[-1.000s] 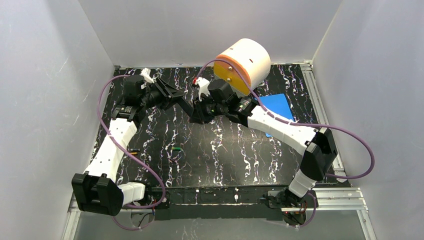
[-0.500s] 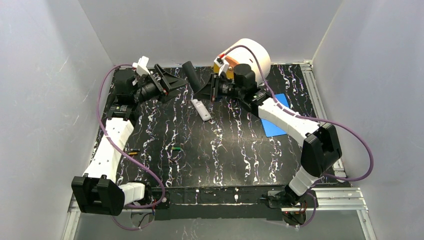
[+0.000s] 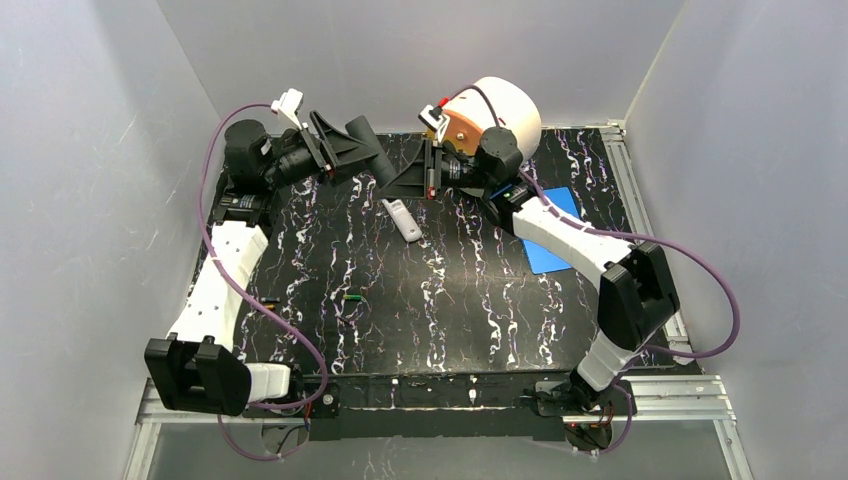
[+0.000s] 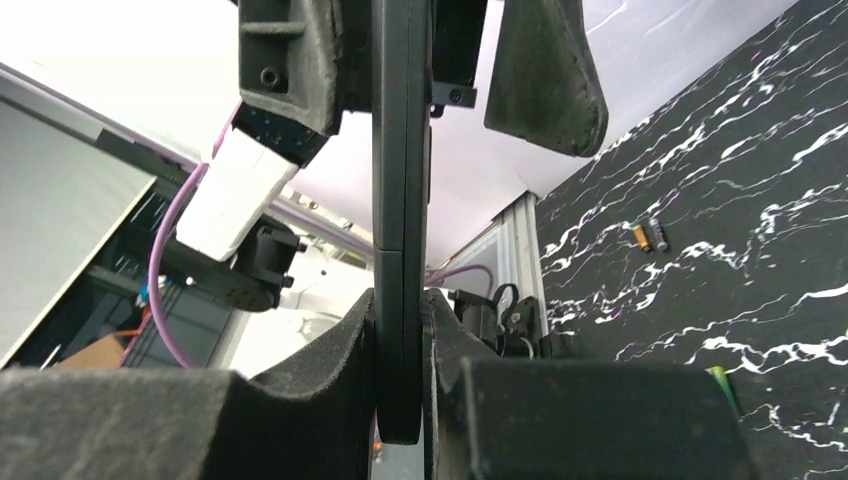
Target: Load the batteries into the remote control
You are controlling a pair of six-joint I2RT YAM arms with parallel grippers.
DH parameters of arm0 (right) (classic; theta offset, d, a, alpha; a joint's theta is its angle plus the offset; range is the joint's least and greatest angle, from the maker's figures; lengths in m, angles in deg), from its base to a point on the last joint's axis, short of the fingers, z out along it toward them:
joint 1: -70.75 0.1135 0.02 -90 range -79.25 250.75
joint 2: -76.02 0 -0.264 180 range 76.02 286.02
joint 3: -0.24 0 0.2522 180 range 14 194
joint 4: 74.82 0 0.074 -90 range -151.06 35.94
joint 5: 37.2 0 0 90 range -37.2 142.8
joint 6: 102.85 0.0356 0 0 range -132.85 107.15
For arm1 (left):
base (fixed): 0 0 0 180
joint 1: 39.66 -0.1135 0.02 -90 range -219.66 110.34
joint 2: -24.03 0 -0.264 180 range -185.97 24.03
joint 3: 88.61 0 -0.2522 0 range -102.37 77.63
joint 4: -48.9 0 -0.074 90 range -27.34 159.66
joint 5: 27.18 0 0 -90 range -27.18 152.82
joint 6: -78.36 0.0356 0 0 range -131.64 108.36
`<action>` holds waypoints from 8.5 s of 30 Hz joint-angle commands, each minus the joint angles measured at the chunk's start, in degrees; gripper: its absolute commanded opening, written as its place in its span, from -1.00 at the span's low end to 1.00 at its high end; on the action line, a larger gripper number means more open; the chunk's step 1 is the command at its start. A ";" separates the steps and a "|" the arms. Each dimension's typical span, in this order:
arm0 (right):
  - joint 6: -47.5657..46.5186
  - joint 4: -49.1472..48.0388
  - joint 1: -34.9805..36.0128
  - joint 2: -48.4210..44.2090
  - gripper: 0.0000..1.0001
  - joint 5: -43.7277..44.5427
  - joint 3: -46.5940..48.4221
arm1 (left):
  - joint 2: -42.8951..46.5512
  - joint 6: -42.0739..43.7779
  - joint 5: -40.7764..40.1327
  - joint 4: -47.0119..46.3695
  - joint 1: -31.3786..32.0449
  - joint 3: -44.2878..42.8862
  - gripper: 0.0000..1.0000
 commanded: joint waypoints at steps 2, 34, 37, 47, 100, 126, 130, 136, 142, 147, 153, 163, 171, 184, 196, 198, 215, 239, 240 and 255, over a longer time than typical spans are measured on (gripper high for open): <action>2.04 -3.58 1.59 1.99 -0.90 -5.78 2.66 | 0.13 -3.73 3.76 -5.97 0.72 -1.28 0.14; 13.72 -19.08 3.63 -0.66 0.31 29.38 -10.33 | 5.03 -11.59 -13.35 -10.00 0.92 6.61 -1.00; 13.70 -17.19 3.66 -1.01 0.17 30.81 -10.64 | 5.80 -12.18 -14.42 -10.02 0.92 7.41 -1.00; 10.93 -9.33 5.28 1.09 0.31 29.64 -5.81 | 5.34 -12.59 -14.23 -10.10 0.92 7.16 -1.00; 17.87 -1.24 0.04 5.05 0.16 22.85 -3.97 | -8.19 -14.97 -6.49 -10.10 -3.21 1.43 -1.00; 13.45 10.86 -0.31 -4.14 -0.11 28.01 -6.83 | -10.11 -9.32 -4.98 -10.10 -3.21 1.49 -1.00; 14.02 11.37 -0.40 -3.97 -0.28 28.03 -6.71 | -10.04 -8.83 -4.88 -10.10 -3.20 1.32 -1.00; 14.32 16.50 -0.40 -3.23 -0.48 26.62 -4.97 | -10.22 -4.59 -4.51 -10.10 -3.19 -0.22 -1.00; 16.34 14.44 -0.48 -3.11 -0.12 26.72 -5.47 | -10.39 -2.94 -3.75 -11.66 -3.17 -0.93 -1.00; 18.79 11.89 -0.57 -2.28 -0.23 25.91 -5.47 | -9.83 -3.36 -3.66 -13.07 -3.21 0.49 -1.00; 24.16 11.94 -0.70 -1.08 -0.44 22.71 -5.28 | -9.35 -1.87 -4.08 -14.65 -3.18 1.03 -1.00; 28.05 10.49 -1.47 -1.52 -0.76 21.80 -5.64 | -8.62 3.79 -3.78 -15.72 -3.17 1.64 -1.00; 29.98 7.78 -1.65 -1.60 -0.58 21.80 -6.35 | -8.50 5.66 -3.34 -15.68 -3.21 2.83 -1.00; 30.67 7.07 -1.72 -0.94 -0.14 21.42 -6.96 | -8.70 5.29 -2.66 -15.72 -3.18 3.19 -1.00; 28.11 7.91 -1.61 1.87 -0.44 20.30 -5.15 | -8.43 4.70 -1.18 -15.72 -3.19 3.30 -1.00; 27.32 8.20 -1.56 2.05 -0.59 20.67 -4.65 | -8.30 4.80 -1.28 -15.72 -3.20 3.49 -1.00; 22.12 -2.03 -5.63 -8.05 -0.97 25.63 -13.44 | -9.76 9.94 -1.60 -15.68 -3.15 5.61 -1.00; 9.79 33.13 -16.36 -12.99 -0.97 29.08 -38.26 | 1.32 8.49 0.84 -13.49 -3.16 17.60 -1.00; 9.85 32.50 -16.31 -12.80 -0.97 29.33 -38.92 | 1.42 8.51 0.92 -13.38 -3.19 17.56 -1.00; 5.26 49.22 -16.63 -18.23 0.20 39.61 -39.80 | -0.23 9.56 0.43 -7.64 -3.18 15.24 -1.00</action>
